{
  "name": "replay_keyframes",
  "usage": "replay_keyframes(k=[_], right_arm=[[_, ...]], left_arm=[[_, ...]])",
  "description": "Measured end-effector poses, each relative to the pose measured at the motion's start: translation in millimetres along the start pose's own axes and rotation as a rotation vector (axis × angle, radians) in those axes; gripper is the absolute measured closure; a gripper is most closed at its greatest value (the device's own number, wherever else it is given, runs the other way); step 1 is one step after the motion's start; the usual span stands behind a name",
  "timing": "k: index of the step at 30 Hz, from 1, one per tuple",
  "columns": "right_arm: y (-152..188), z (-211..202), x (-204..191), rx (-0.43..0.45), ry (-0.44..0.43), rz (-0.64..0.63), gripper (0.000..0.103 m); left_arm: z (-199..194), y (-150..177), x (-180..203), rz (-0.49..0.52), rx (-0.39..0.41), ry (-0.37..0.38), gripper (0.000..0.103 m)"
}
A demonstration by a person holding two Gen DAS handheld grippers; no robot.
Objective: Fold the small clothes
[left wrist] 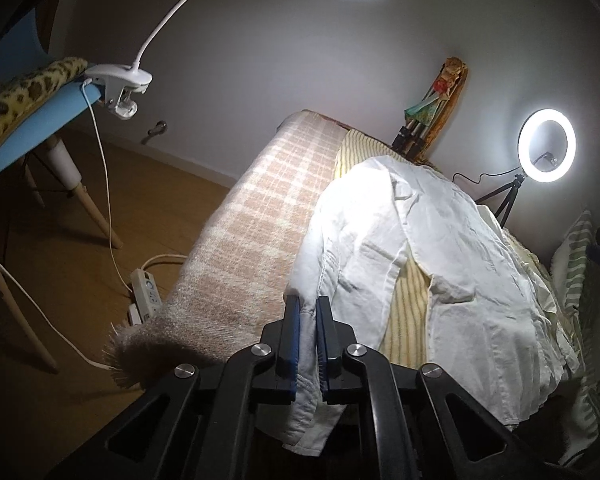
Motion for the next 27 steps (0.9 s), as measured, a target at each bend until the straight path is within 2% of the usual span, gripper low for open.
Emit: replay_keyframes(k=[5, 9, 14, 19, 22, 27], right_arm=[[-23.4, 26.6, 20.2, -0.088, -0.138, 0.032, 0.045], [-39.7, 56.1, 31.2, -0.153, -0.244, 0.056, 0.048], [-61.5, 90.9, 37.9, -0.218, -0.359, 0.062, 0.053], [-76.7, 111.5, 51.1, -0.233, -0.419, 0.073, 0.053], [-81.9, 129.3, 63.5, -0.272, -0.452, 0.094, 0.053], [-85.2, 159.5, 72.5, -0.332, -0.498, 0.106, 0.053]], left_arm=[[-14.0, -8.7, 31.2, 0.035, 0.042, 0.011, 0.099], [-26.2, -12.2, 66.8, 0.11, 0.092, -0.022, 0.099], [-30.7, -8.4, 116.4, 0.183, 0.12, -0.011, 0.099], [-11.0, 10.4, 175.8, 0.35, 0.047, -0.003, 0.099], [5.8, 26.9, 206.3, 0.457, -0.007, -0.014, 0.099], [26.7, 42.5, 229.6, 0.538, -0.073, -0.04, 0.099]])
Point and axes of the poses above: each gripper's, at about its wrist camera, not at the fingertips, and z roughly the way its jaws point, x to its right, y to its underside, the point moved 1 cm from there along z, roughly the way its jaws point, and after that the axes turned 11 degrees about -x, right-handed, at the moved point
